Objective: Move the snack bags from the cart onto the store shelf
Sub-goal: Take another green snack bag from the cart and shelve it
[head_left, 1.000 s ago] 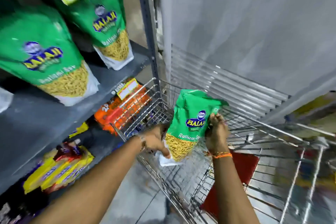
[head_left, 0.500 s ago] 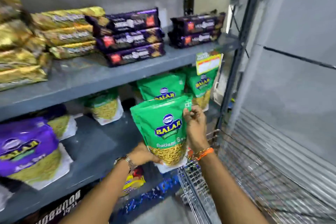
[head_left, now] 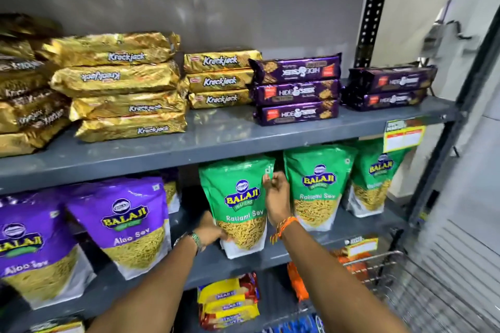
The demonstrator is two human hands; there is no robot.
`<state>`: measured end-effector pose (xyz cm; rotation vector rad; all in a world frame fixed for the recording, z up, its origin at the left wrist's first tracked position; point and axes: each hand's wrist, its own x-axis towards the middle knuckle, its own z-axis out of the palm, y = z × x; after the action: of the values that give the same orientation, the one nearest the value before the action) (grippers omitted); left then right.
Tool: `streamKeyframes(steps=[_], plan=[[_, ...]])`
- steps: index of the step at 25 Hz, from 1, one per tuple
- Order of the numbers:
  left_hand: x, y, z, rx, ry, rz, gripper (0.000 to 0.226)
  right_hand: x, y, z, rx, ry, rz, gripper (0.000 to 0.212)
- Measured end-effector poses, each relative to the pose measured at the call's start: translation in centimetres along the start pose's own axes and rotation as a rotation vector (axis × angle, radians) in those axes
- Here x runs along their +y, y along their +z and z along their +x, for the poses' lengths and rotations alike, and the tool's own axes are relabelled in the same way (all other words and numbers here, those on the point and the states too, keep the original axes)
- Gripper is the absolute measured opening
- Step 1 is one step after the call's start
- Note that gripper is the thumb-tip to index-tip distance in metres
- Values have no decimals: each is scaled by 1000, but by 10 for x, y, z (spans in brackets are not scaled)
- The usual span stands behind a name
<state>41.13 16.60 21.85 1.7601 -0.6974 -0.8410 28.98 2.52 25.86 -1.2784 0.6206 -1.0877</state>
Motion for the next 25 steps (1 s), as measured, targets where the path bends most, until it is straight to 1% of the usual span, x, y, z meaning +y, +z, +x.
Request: streamKeyframes(steps=[2,4,5,6,7,8,10,11,12,13,15,17,18,19,20,21,22,24,25], plan=[[-3,-7,-2,14,31,-86,57,6,3,0,-14,6,15,28],[7,-10,-1,45,121,-279,67,-1,4,5,-32,4,28,18],[19,-10,1,100,172,-377,63,-10,6,8,-46,18,49,7],[33,-7,1,166,223,-468,53,-15,8,12,-52,26,59,7],[47,-4,0,232,254,-550,40,-17,6,16,-63,20,54,12],[58,-1,-1,285,278,-621,31,-19,4,19,-87,8,42,9],[69,3,-4,326,301,-692,24,-16,-9,17,-114,33,-4,12],[70,4,-7,325,298,-709,23,-13,-20,11,-101,65,-38,10],[67,4,-9,323,296,-713,22,-8,-33,3,-65,75,-68,6],[62,4,-8,321,295,-711,23,-3,-49,-6,4,58,-90,10],[52,5,-9,305,291,-670,29,9,-86,-21,246,-11,-120,28],[32,7,-11,262,262,-583,42,22,-121,-26,486,-25,-238,47],[18,11,-12,238,232,-519,51,28,-137,-24,552,1,-328,58],[3,15,-15,218,196,-453,59,34,-151,-21,582,38,-415,72],[-10,20,-17,203,173,-394,65,41,-163,-15,567,67,-462,83],[-23,26,-18,206,161,-332,72,44,-173,-10,506,111,-443,90],[-32,31,-18,216,163,-273,79,47,-183,-1,415,143,-399,93],[-43,38,-12,240,154,-195,96,58,-202,20,183,181,-373,94],[-47,40,-7,258,158,-164,100,68,-212,35,125,185,-389,96]])
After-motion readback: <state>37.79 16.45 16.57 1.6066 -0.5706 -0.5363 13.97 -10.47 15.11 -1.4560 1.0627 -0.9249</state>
